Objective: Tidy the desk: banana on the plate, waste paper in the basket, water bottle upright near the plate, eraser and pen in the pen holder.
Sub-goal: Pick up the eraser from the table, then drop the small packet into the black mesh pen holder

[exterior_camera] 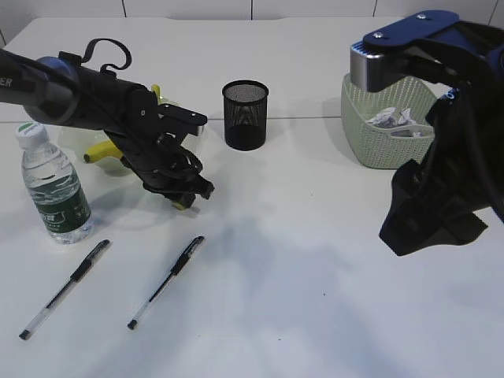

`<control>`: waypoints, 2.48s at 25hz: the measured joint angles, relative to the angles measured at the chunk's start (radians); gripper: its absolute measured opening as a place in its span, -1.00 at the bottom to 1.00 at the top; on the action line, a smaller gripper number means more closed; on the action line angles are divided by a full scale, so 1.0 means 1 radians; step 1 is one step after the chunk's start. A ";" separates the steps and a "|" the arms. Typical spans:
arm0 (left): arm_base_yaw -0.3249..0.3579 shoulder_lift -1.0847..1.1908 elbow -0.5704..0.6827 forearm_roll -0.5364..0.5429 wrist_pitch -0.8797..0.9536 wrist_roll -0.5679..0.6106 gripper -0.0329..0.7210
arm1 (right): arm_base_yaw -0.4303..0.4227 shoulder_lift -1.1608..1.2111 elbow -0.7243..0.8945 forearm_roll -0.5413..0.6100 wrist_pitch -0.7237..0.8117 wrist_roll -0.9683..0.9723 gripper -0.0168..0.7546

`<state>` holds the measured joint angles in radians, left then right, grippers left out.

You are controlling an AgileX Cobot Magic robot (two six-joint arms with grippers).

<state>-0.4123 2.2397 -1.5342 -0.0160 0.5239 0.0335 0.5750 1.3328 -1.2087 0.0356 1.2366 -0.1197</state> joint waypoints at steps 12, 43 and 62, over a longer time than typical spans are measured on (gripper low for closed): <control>0.000 -0.050 0.000 0.005 0.010 0.000 -0.51 | 0.000 0.000 0.000 0.000 0.000 0.000 0.24; 0.000 -0.141 -0.075 0.028 0.002 0.000 -0.52 | 0.000 0.000 0.000 0.000 0.000 0.000 0.24; 0.000 -0.141 -0.092 0.028 -0.217 0.000 -0.52 | 0.000 0.000 0.000 0.000 0.000 0.022 0.24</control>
<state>-0.4123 2.0987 -1.6267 0.0124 0.3068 0.0335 0.5750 1.3328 -1.2087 0.0356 1.2366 -0.0981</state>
